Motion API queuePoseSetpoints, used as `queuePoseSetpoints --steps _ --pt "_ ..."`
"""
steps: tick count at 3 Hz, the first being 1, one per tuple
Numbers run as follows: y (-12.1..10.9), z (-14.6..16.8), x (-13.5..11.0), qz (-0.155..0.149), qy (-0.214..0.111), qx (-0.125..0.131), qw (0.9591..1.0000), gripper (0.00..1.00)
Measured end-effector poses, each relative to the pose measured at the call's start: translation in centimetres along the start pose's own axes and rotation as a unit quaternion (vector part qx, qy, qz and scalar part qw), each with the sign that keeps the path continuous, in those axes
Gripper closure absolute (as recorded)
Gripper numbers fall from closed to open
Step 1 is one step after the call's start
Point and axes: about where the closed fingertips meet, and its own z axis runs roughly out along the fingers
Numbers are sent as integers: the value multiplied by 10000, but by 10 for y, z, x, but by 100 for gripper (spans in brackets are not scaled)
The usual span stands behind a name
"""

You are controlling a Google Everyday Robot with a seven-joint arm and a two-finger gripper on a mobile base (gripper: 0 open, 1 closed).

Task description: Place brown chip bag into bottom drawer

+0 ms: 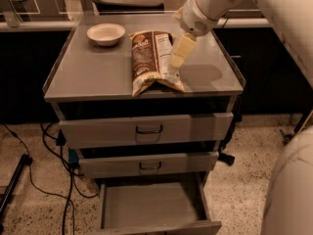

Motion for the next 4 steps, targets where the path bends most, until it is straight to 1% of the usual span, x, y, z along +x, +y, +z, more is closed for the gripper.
queuePoseSetpoints --steps 1,2,4 --pt "-1 22 -16 -108 -127 -198 9997 0" --pt "2 39 -24 -179 -183 -374 9990 0" --pt "9 71 -30 -290 -166 -637 9974 0"
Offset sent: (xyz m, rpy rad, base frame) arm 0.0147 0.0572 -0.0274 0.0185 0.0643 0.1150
